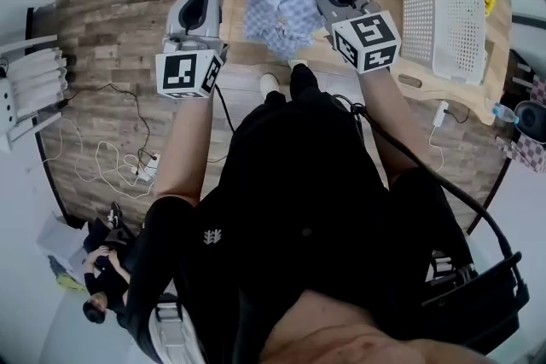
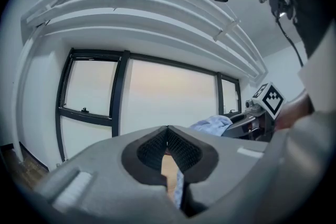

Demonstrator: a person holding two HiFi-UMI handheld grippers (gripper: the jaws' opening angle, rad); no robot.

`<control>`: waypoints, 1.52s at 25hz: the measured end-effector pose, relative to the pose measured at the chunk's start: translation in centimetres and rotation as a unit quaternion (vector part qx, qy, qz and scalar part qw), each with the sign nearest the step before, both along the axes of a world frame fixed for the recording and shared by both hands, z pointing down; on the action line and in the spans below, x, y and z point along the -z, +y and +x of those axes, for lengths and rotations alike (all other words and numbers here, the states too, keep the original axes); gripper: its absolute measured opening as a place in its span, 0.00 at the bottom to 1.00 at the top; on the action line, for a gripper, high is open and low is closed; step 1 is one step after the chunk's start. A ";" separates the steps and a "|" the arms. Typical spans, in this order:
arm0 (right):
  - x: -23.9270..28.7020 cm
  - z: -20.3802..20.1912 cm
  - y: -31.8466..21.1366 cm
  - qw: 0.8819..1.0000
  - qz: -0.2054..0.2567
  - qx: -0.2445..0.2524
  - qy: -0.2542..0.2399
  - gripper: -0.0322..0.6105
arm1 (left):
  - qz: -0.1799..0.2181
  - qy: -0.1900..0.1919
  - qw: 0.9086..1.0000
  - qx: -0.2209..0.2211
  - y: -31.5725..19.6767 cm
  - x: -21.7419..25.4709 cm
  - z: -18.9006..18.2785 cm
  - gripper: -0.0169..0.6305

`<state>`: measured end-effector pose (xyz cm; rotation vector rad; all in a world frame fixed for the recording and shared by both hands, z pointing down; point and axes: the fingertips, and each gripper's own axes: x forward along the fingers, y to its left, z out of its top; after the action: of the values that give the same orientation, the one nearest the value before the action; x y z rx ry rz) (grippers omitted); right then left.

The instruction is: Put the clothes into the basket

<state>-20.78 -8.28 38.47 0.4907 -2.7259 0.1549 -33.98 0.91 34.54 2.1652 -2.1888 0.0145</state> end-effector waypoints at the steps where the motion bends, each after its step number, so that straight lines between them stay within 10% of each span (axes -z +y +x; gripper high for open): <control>1: 0.4 0.2 -0.3 1.000 0.003 -0.006 -0.002 0.17 | 0.002 -0.002 1.000 -0.005 -0.2 0.2 0.1 0.03; 18: 8.2 6.2 -0.7 0.992 0.068 -0.103 -0.025 0.17 | 0.045 -0.003 0.995 -0.089 -1.7 4.0 3.8 0.03; 38: 14.0 18.9 -6.8 0.983 0.104 -0.134 -0.072 0.17 | 0.061 -0.015 0.989 -0.131 -9.8 6.8 16.6 0.03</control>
<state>-1.87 -15.05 24.44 0.9415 -2.8189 -0.0289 -17.34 -8.87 27.77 2.5210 -1.9495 -0.0764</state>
